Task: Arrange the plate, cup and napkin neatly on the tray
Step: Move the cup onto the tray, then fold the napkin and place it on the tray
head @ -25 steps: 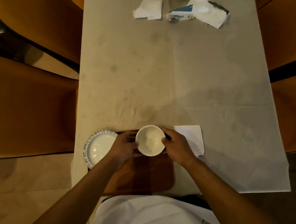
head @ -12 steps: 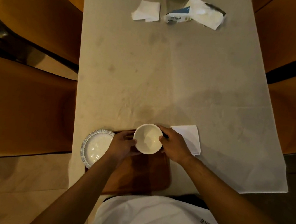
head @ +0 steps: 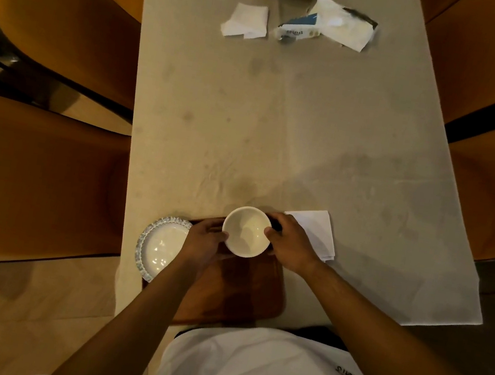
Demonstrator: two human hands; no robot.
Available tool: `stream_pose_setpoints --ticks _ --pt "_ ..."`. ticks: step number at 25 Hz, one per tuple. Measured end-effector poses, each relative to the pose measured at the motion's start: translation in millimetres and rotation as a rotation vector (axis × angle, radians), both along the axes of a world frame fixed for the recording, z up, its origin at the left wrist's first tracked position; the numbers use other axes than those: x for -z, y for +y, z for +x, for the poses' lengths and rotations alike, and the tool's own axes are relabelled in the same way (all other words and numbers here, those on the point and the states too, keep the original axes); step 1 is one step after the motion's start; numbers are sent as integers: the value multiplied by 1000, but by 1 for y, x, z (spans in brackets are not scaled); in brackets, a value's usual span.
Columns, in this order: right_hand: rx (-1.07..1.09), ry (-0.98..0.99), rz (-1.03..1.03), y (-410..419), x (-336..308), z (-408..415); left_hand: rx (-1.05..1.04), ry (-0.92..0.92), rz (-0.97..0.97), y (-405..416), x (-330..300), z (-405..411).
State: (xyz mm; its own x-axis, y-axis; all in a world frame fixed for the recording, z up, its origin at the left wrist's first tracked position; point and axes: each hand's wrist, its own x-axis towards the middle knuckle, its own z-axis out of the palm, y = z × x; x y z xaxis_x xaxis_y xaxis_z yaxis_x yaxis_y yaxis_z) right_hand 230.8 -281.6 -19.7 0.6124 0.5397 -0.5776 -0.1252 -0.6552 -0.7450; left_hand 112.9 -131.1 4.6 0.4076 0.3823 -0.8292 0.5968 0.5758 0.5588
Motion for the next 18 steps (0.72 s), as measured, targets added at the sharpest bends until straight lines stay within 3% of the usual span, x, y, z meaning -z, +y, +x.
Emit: stream_pose_setpoints --ticks 4,8,11,14,18 --pt "25 -5 -26 -4 -2 3 19 55 108 0 -1 -1" --pt "195 -219 -87 -39 -3 24 322 129 813 -11 -5 -1" --pt "333 -299 -240 -72 4 44 641 -25 1100 -27 -5 33" --pt "349 -193 -359 -88 13 52 1111 -79 1202 -50 2 91" --pt "293 -130 -340 -94 26 49 1537 77 1066 -71 19 151"
